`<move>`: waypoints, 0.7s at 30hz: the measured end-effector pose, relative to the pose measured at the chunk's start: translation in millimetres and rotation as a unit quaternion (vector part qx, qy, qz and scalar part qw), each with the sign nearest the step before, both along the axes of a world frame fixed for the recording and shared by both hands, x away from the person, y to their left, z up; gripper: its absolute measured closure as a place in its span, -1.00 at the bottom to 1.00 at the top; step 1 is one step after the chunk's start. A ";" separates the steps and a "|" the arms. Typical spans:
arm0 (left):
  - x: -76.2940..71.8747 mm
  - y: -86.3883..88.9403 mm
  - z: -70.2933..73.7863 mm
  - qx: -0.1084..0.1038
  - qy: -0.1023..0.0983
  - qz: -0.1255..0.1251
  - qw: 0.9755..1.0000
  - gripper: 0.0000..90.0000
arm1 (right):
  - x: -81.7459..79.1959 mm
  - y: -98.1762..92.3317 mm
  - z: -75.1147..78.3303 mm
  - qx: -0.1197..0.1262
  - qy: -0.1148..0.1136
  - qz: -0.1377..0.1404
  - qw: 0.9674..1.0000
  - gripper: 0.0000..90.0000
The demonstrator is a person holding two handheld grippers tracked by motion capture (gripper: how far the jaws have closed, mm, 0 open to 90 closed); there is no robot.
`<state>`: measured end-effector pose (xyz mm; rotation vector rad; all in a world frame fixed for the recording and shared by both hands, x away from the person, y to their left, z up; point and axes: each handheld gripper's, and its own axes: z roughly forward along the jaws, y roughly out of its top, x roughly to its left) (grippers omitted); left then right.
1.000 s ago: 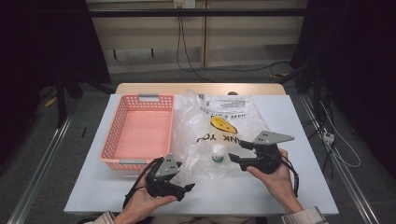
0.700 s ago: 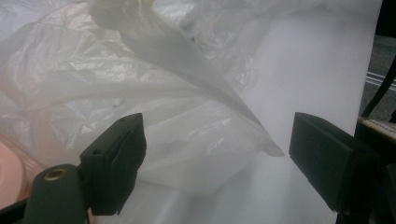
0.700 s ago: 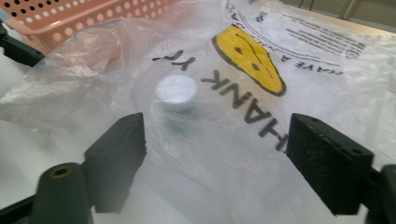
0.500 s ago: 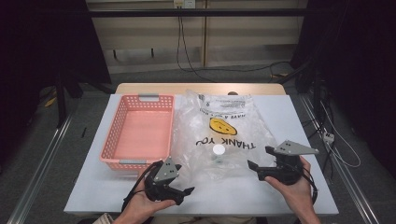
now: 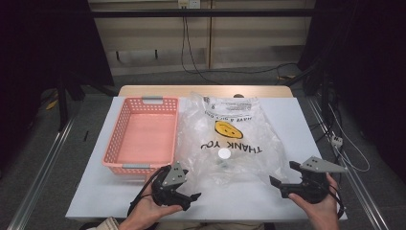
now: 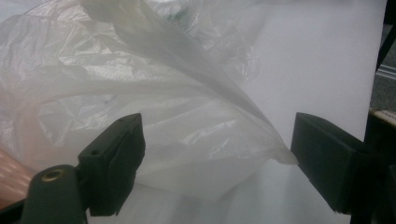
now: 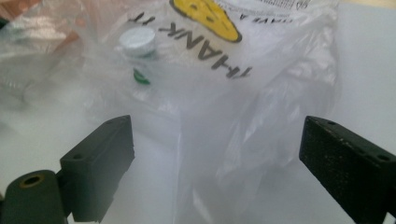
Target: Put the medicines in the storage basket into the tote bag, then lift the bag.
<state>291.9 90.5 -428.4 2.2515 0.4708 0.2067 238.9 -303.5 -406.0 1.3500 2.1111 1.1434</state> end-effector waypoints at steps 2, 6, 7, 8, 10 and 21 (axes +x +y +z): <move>0.8 -1.3 -3.0 0.003 0.001 0.000 1.000 -0.63 | -2.9 0.9 -4.9 -0.007 0.015 0.006 1.000 -0.69; 0.7 -1.7 -9.3 0.023 0.009 0.000 1.000 -0.50 | -3.3 1.5 -12.3 -0.016 0.044 0.024 0.999 -0.33; 1.3 -1.8 -10.0 0.025 0.009 -0.001 1.000 -0.42 | -3.0 2.3 -13.7 -0.021 0.053 0.018 0.998 -0.18; 0.3 -2.3 -9.7 0.038 0.001 0.012 0.999 -0.32 | -2.7 2.6 -15.4 -0.021 0.057 0.023 0.998 -0.04; 0.6 -2.4 -9.7 0.032 0.002 0.006 0.999 -0.06 | -2.0 2.2 -17.6 -0.017 0.063 0.026 0.997 0.54; 11.7 8.5 0.7 -0.006 0.033 0.024 0.999 1.00 | 0.7 -6.0 -14.0 0.035 0.052 0.036 0.997 1.00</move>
